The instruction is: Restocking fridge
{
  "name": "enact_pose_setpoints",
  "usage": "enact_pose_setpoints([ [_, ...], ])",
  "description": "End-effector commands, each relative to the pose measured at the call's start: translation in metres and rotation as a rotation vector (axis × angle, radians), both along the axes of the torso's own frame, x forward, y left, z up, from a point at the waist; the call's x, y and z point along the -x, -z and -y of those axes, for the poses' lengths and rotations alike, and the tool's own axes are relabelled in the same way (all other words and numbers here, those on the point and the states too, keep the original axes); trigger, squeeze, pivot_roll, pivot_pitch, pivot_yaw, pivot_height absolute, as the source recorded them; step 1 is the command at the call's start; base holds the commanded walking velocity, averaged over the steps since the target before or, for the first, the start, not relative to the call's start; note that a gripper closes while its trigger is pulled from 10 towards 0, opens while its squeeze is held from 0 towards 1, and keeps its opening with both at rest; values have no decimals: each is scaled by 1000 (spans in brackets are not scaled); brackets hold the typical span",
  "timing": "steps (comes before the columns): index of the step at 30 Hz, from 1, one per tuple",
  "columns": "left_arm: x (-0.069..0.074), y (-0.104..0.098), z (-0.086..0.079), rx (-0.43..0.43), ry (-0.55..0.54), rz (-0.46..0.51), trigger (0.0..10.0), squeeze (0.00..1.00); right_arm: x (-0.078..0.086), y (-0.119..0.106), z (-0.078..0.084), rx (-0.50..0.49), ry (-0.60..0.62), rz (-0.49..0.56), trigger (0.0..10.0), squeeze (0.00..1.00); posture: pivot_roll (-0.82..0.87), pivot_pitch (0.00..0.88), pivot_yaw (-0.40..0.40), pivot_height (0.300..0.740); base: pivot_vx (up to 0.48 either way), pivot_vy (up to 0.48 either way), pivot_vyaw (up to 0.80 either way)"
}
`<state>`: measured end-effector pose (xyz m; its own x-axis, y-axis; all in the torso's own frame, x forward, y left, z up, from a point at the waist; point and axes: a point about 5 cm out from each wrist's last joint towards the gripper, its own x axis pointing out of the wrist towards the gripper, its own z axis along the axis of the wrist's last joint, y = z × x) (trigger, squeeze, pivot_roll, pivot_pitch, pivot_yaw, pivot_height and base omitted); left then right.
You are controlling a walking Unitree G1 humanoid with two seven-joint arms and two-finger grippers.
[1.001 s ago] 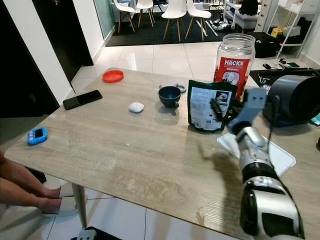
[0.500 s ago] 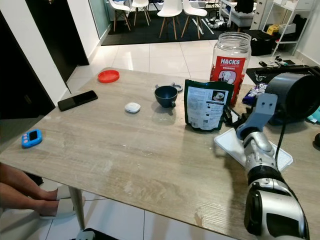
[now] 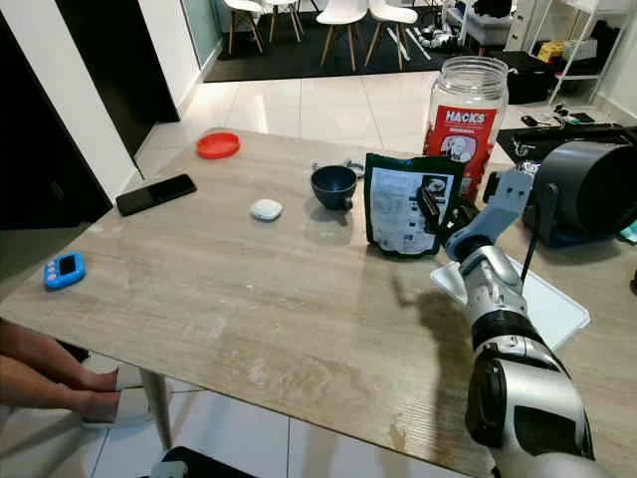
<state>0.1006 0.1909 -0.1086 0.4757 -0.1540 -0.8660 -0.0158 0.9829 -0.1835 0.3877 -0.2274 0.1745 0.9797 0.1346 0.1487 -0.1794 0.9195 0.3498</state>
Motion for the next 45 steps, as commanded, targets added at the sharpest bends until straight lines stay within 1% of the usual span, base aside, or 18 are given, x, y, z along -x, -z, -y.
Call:
enact_pose_setpoints([
  [1, 15, 4, 2, 17, 28, -54, 10000, 0, -1, 1, -3, -4, -23, -16, 10000, 0, 134, 101, 25, 740, 0, 0, 0],
  [8, 17, 4, 2, 18, 27, -54, 10000, 0, -4, -2, -7, 39, -44, -20, 10000, 0, 139, 107, 23, 740, 0, 0, 0],
  [12, 18, 4, 3, 23, 27, -52, 10000, 0, -5, -3, -14, 81, -71, -21, 10000, 0, 145, 111, 20, 740, 0, 0, 0],
  [19, 20, 5, 6, 30, 26, -51, 10000, 0, -7, -8, -19, 80, -93, 0, 10000, 0, 153, 121, 19, 740, 0, 0, 0],
  [24, 23, 5, 6, 32, 28, -55, 10000, 0, -8, -8, -20, 96, -98, -14, 10000, 0, 157, 126, 19, 740, 0, 0, 0],
  [26, 24, 6, 6, 31, 27, -57, 10000, 0, -9, -10, -21, 127, -118, -10, 10000, 0, 159, 129, 20, 740, 0, 0, 0],
  [30, 25, 6, 6, 30, 28, -58, 10000, 0, -9, -12, -19, 133, -119, -1, 10000, 0, 160, 131, 20, 740, 0, 0, 0],
  [33, 25, 6, 6, 30, 28, -57, 10000, 0, -6, -14, -14, 161, -197, 14, 10000, 0, 162, 128, 18, 740, 0, 0, 0],
  [36, 24, 6, 6, 30, 29, -55, 10000, 0, -5, -16, -12, 166, -220, 27, 10000, 0, 161, 125, 17, 740, 0, 0, 0],
  [37, 23, 5, 7, 30, 29, -54, 10000, 0, -4, -22, -8, 158, -249, 55, 10000, 0, 156, 119, 18, 740, 0, 0, 0],
  [40, 21, 5, 7, 29, 30, -53, 10000, 0, -3, -25, -6, 158, -280, 76, 10000, 0, 153, 115, 18, 740, 0, 0, 0],
  [42, 20, 5, 7, 28, 31, -51, 10000, 0, -2, -26, -7, 178, -325, 86, 10000, 0, 151, 110, 17, 740, 0, 0, 0],
  [43, 20, 5, 7, 28, 31, -51, 10000, 0, -2, -26, -7, 178, -325, 86, 10000, 0, 151, 110, 17, 740, 0, 0, 0],
  [44, 20, 5, 7, 28, 32, -50, 10000, 0, 0, -25, -9, 200, -360, 89, 10000, 0, 150, 110, 19, 740, 0, 0, 0],
  [45, 20, 5, 7, 28, 32, -50, 10000, 0, 0, -25, -9, 200, -360, 89, 10000, 0, 150, 110, 19, 740, 0, 0, 0],
])
